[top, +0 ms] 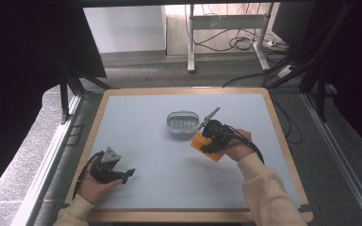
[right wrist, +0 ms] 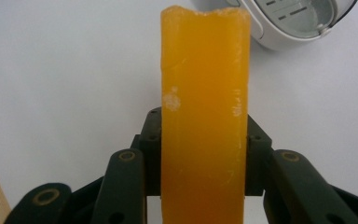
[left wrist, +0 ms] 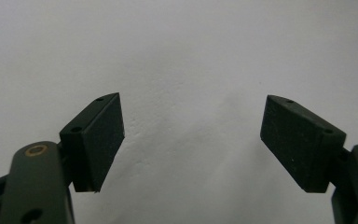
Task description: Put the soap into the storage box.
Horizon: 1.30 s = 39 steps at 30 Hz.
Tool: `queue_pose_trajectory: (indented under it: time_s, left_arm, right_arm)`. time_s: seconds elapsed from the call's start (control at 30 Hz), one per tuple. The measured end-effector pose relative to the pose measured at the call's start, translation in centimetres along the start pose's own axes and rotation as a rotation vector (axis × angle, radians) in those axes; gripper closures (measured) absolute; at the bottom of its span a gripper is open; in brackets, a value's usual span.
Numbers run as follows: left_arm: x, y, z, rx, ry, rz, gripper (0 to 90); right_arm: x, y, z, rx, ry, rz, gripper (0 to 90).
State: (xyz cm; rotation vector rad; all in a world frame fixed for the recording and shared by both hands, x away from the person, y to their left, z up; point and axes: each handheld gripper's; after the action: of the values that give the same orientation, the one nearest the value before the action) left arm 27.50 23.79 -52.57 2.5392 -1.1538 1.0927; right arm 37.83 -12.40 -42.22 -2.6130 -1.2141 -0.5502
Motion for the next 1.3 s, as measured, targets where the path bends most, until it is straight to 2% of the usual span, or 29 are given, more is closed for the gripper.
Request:
queue_pose_trajectory:
  time_s: [0.13, 0.57, 0.87, 1.3]
  left_arm:
    - [0.0, 0.0, 0.0, -0.003, -0.005, 0.005, 21.7]
    - [0.0, 0.1, 0.1, -0.007, -0.008, 0.007, 21.6]
    - [0.0, 0.1, 0.1, -0.007, -0.009, 0.006, 21.5]
    - [0.0, 0.1, 0.2, -0.011, -0.015, 0.012, 21.5]
  right_arm:
    - [0.7, 0.1, 0.0, -0.018, -0.004, -0.006, 62.0]
    - [2.4, 1.0, 0.6, -0.010, -0.018, -0.032, 62.0]
    - [3.1, 1.7, 0.6, -0.022, -0.010, -0.046, 62.0]
    - [3.7, 2.6, 0.6, -0.027, -0.010, -0.040, 62.0]
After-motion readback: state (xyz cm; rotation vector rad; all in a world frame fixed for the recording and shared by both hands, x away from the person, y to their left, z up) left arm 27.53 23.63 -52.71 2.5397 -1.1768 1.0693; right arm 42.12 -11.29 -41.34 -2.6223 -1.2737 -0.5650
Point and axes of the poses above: each handheld gripper's, and its own axes: z roughly forward along the jaws, x roughly out of its top, y roughly to its right, and after that the axes turned 13 degrees about z, right-handed
